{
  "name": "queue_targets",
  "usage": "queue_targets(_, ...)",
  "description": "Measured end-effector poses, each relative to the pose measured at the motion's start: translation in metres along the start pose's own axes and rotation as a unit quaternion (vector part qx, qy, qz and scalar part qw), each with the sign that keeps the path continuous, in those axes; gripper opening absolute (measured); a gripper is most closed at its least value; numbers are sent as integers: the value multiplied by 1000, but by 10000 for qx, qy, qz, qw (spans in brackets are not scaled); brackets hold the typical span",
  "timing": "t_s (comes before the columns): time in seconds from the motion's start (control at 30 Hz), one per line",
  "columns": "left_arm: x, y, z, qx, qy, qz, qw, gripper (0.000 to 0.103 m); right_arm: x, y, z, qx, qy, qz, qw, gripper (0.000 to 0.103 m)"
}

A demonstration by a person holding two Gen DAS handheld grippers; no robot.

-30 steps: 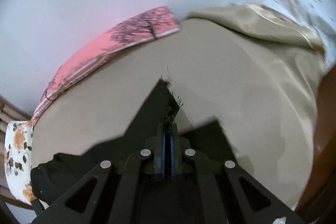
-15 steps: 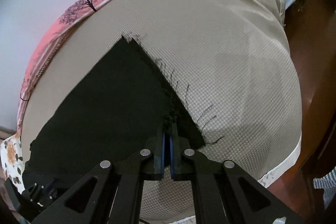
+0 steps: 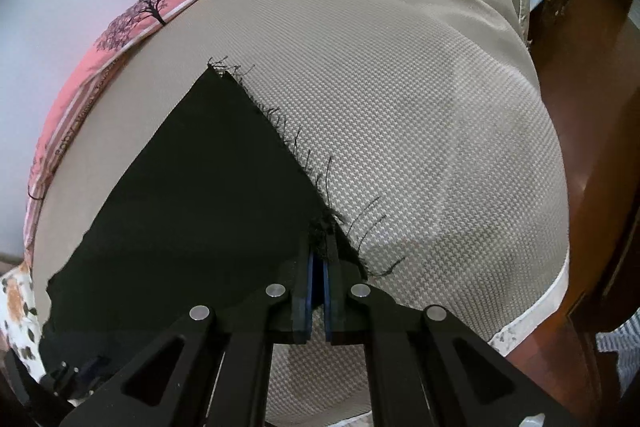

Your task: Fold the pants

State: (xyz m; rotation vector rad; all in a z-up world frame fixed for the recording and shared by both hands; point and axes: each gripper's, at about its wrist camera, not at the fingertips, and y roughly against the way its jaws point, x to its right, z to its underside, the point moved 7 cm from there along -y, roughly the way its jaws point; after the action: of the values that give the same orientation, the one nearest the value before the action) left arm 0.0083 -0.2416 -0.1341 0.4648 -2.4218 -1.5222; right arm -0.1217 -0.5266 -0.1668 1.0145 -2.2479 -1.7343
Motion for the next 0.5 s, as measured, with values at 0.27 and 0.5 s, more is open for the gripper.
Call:
queue_targets(0.27,-35,54,0,674,907,602,9918,60,3,2,-3,-173,-209,-17,9996,38)
queue_targets(0.5,-123,90,28,1132,2015,-333,9724,63,-33,44,-27,420,412,70,9982,39)
